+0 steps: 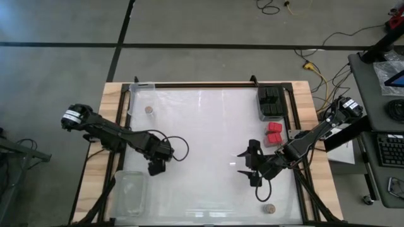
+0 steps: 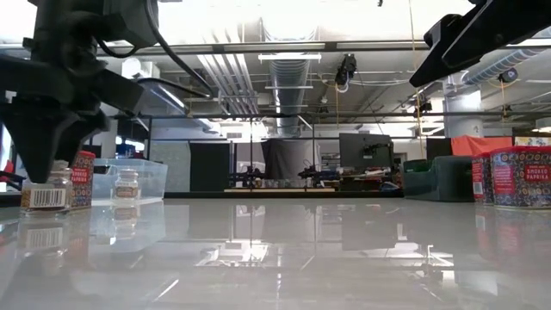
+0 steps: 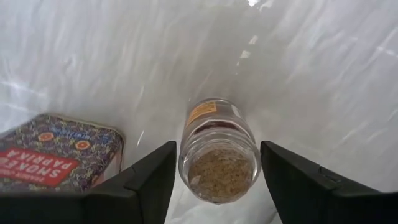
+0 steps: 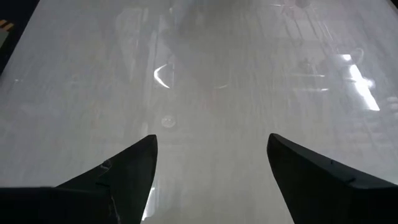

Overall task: Sort spices by type
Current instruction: Put the brown seasoning bottle into the transparent bin

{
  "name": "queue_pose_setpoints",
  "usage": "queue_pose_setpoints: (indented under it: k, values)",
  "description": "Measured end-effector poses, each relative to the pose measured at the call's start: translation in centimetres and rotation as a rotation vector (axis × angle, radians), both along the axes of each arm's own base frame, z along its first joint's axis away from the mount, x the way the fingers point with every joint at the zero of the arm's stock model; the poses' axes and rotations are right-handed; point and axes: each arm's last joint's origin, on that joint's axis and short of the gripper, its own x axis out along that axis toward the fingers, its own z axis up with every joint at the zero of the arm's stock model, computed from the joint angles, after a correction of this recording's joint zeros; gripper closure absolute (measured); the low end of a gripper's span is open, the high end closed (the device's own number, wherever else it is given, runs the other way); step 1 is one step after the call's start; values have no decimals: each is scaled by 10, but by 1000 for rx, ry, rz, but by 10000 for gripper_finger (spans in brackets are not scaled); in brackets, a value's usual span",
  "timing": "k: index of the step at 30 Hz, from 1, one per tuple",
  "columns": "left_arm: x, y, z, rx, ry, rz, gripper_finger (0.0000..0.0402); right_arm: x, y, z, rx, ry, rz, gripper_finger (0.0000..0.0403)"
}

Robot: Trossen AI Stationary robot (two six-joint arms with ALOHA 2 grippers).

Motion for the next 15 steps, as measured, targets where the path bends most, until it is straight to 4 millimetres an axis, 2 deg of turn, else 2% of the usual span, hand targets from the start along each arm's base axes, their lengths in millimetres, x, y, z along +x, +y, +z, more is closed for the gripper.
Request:
queue_pose_setpoints:
  k: [9,15]
  values:
    - [0,0,0,-2,0,-42,218,0,0,0,0,0,0,92]
    - [0,0,0,-3,0,-37,241,0,0,0,0,0,0,100]
